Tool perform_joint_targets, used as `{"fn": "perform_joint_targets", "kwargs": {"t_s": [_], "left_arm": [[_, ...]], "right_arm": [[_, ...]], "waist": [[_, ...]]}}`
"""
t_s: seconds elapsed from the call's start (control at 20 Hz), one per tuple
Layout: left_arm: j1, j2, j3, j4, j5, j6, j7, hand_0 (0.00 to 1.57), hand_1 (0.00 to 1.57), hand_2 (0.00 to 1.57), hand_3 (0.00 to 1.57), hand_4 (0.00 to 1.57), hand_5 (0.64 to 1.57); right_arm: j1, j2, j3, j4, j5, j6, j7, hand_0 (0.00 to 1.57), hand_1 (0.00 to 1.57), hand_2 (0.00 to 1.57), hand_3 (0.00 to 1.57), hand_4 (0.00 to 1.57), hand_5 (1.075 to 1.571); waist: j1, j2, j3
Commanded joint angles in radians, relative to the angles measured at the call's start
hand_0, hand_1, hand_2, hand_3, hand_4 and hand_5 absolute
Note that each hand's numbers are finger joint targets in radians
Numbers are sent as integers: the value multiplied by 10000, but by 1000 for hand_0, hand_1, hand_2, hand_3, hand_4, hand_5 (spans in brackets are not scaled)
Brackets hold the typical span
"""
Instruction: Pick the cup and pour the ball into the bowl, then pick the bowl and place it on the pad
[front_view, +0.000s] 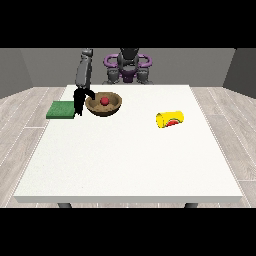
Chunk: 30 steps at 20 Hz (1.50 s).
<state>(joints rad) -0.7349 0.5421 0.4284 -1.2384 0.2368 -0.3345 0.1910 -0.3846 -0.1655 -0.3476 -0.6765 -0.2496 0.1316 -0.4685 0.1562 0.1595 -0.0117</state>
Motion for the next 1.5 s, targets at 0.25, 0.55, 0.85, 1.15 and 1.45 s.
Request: {"fn": "perform_joint_targets", "kwargs": {"t_s": [0.25,0.55,0.85,1.15,1.45], "left_arm": [[92,854,512,330,452,-296,-3,0,0,0,0,1024,1536],[515,1090,745,446,897,-765,-105,0,0,0,0,1022,1543],[-317,1233,818,-82,1195,-494,290,0,0,0,0,1028,1529],[123,1051,828,21,1437,-862,149,0,0,0,0,1143,1520],[565,1183,865,821,1215,-822,370,0,0,0,0,1191,1528]], "right_arm": [[-601,534,404,462,177,-328,-118,0,0,0,0,444,1547],[-1138,891,259,672,138,-1568,85,0,0,0,0,498,1556],[185,-355,157,1336,967,-2751,316,1571,1571,1571,1571,944,1471],[384,-1190,365,652,1290,-3435,1097,1571,1571,1571,1365,960,1536],[111,-2276,1025,-410,1577,-3430,3536,1571,1571,1571,1111,1026,1548]], "waist": [[-392,283,117],[-61,188,115],[133,1202,115],[473,825,87],[-247,-565,65]]}}
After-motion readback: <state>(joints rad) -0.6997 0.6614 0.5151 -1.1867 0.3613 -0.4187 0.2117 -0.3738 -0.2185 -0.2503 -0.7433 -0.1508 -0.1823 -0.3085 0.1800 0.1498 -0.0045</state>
